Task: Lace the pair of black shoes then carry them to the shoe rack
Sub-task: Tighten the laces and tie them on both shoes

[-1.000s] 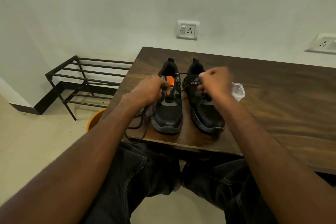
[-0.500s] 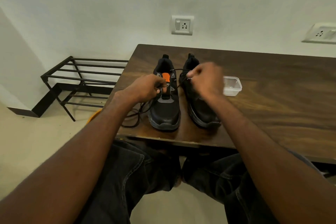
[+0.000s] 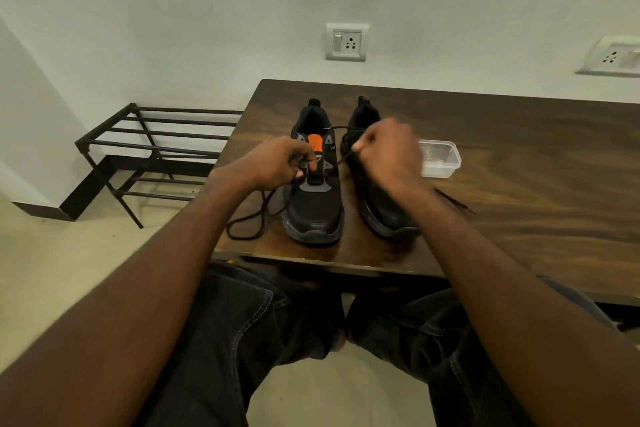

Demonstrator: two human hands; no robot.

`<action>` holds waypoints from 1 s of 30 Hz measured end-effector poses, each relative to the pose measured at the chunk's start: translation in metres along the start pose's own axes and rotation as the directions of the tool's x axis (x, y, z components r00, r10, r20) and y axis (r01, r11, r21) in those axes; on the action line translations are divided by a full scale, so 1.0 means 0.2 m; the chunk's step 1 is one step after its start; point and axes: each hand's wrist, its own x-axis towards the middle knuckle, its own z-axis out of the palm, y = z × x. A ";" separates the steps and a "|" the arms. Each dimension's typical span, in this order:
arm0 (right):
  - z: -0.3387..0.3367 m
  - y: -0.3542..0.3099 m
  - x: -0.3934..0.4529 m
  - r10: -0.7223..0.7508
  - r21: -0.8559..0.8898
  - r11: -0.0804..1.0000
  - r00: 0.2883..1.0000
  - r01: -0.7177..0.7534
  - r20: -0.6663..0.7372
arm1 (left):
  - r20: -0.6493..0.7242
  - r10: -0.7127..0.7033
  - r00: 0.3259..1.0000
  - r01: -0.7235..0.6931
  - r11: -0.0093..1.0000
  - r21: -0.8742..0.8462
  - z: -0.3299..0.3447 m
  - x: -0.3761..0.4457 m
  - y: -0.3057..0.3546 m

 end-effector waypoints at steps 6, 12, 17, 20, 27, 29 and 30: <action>-0.09 0.01 -0.01 -0.155 -0.123 0.985 0.945 0.124 -0.289 | 0.013 -0.001 1.000 0.001 1.000 0.006 -0.01 0.00 0.00; 0.06 -0.05 -0.06 -0.098 -0.093 0.988 0.970 0.121 0.221 | 0.013 -0.006 1.000 0.006 1.000 -0.010 0.00 0.00 -0.02; -0.09 0.05 0.06 -0.031 -0.085 0.996 0.996 0.025 -0.079 | 0.027 -0.017 0.999 0.018 1.000 -0.014 -0.01 0.01 -0.03; -0.01 -0.01 -0.01 -0.114 -0.014 0.993 0.968 0.120 0.223 | 0.031 -0.019 0.999 0.019 1.000 -0.017 0.00 0.01 -0.03; 0.03 -0.02 0.00 -0.014 -0.061 0.998 0.996 0.019 0.085 | 0.016 -0.011 1.000 0.011 0.999 -0.032 -0.01 0.00 -0.03; -0.07 0.03 0.02 0.052 -0.098 0.993 0.984 -0.069 -0.168 | 0.016 -0.019 1.000 0.020 0.999 -0.041 -0.01 0.01 -0.04; -0.11 0.04 0.03 0.046 -0.130 0.989 0.974 -0.076 -0.221 | 0.020 -0.023 1.000 0.024 0.999 -0.040 -0.01 0.01 -0.04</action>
